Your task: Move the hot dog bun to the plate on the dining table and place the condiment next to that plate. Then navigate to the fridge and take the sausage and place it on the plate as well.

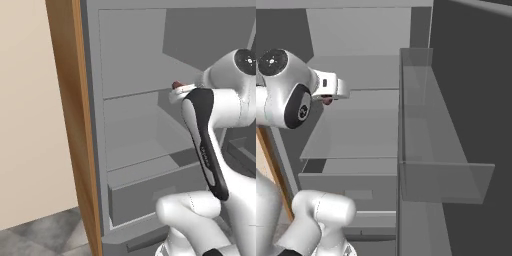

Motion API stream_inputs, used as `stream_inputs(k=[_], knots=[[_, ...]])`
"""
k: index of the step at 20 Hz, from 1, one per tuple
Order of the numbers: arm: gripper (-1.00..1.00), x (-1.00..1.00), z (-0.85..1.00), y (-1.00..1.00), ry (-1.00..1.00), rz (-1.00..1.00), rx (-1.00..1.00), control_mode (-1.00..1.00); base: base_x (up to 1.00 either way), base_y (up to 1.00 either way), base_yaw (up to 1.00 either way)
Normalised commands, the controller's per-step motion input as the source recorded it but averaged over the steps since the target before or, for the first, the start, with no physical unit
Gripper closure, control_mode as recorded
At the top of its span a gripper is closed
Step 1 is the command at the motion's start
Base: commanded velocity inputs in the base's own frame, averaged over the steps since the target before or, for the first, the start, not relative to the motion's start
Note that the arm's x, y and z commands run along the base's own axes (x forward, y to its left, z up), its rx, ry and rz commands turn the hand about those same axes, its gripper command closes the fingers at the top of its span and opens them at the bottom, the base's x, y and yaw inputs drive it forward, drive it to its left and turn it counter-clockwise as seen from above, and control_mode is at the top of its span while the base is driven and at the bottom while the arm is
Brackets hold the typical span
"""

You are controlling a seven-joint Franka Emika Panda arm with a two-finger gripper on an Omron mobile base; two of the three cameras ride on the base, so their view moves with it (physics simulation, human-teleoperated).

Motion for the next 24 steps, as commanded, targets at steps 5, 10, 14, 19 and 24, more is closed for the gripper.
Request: stream_inputs(k=[5,10,14,19,24], knots=[[1.00,-0.99,-0.71,0.00,0.42,-0.04,0.06,-1.00,0.00,0.00,0.00],[1.00,-0.57,-0.94,-0.06,0.43,-0.05,0.03,-1.00,0.00,0.00,0.00],[1.00,0.00,0.00,0.00,0.00,0.00,0.00,1.00,-0.74,0.20,-0.08],[1.00,0.00,0.00,0.00,0.00,0.00,0.00,1.00,-1.00,0.93,-0.33],[1.00,0.00,0.00,0.00,0.00,0.00,0.00,1.00,-1.00,0.75,-0.61]])
